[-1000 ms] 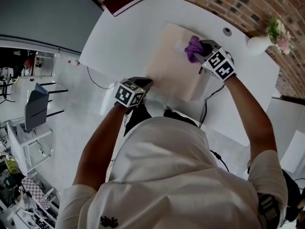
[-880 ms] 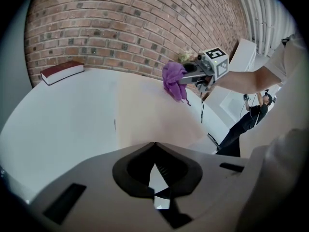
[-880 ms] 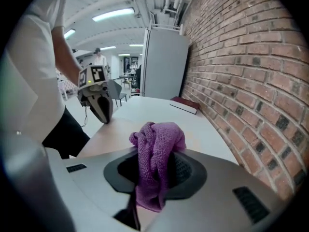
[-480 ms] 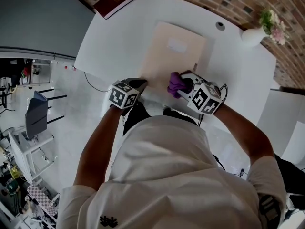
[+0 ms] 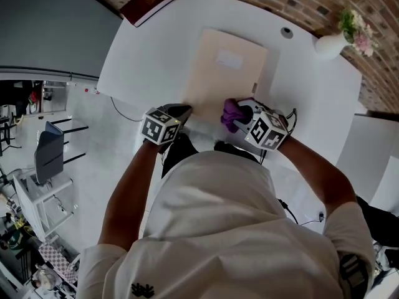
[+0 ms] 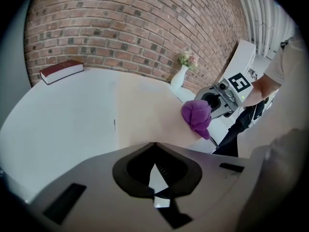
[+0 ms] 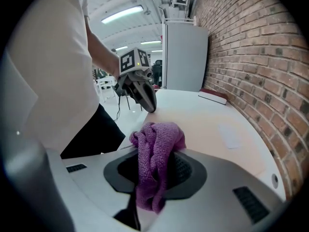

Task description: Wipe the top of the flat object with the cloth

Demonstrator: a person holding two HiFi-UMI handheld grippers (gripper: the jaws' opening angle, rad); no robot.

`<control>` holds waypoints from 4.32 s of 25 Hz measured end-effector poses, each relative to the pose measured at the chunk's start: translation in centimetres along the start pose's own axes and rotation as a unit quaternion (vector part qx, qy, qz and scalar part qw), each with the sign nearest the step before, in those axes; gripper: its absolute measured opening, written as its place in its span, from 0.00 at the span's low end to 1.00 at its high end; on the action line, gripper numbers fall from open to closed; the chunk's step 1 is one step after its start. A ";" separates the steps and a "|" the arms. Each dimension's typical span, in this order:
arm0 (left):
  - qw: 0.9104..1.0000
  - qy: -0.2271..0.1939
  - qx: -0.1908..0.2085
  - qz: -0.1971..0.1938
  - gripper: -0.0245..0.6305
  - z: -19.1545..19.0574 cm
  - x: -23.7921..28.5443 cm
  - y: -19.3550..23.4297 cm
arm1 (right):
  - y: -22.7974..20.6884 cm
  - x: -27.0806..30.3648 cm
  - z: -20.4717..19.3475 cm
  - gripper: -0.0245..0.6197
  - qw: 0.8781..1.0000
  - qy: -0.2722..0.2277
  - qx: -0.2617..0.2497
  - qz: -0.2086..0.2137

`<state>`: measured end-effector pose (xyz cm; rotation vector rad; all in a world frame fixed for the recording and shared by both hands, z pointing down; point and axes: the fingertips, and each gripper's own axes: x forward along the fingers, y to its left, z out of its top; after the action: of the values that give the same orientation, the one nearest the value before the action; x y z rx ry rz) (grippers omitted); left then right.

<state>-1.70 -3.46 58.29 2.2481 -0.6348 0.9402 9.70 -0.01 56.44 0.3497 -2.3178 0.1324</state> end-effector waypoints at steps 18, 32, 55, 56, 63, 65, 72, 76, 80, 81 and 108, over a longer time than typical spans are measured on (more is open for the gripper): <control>1.000 0.006 0.002 -0.011 0.07 -0.3 0.1 0.1 | -11.7 -1.5 -1.5 0.22 0.996 0.011 0.017 -0.087; 1.000 0.011 0.006 -0.011 0.07 -0.2 0.2 0.1 | -20.5 -2.9 -3.6 0.22 0.987 0.026 0.045 -0.150; 1.000 0.018 0.009 -0.017 0.07 -0.2 0.1 0.4 | -29.9 -4.9 -6.5 0.22 0.955 0.045 0.135 -0.261; 1.000 0.019 0.010 -0.018 0.07 -0.1 0.1 0.4 | -30.0 -5.2 -6.5 0.22 0.953 0.043 0.142 -0.266; 0.999 -0.004 0.001 -0.043 0.07 0.2 -0.6 0.2 | -27.0 -9.4 -4.3 0.22 0.935 -0.013 0.201 -0.292; 0.998 -0.022 0.002 -0.056 0.07 0.4 -0.9 0.1 | -24.4 -10.2 -3.4 0.22 0.932 -0.030 0.215 -0.290; 0.988 -0.084 0.036 -0.121 0.07 1.4 -5.1 -1.0 | -13.0 -10.0 0.3 0.23 0.917 -0.079 0.278 -0.276; 0.981 -0.097 0.064 -0.154 0.07 1.2 -9.1 -0.4 | -6.8 -9.0 2.8 0.23 0.897 -0.097 0.322 -0.287; 0.976 -0.101 0.094 -0.168 0.07 0.6 -13.3 0.9 | -2.2 -7.8 5.1 0.22 0.875 -0.114 0.364 -0.299; 0.975 -0.103 0.098 -0.170 0.07 0.4 -14.3 1.1 | -1.2 -7.5 5.8 0.22 0.870 -0.119 0.371 -0.301; 0.936 -0.128 0.197 -0.264 0.07 -4.1 -28.8 -4.0 | 19.3 -4.6 20.1 0.23 0.819 -0.215 0.409 -0.340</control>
<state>-19.27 7.63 37.53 2.7199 0.0867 0.5371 -6.71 15.41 39.32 1.7680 -2.2724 0.7588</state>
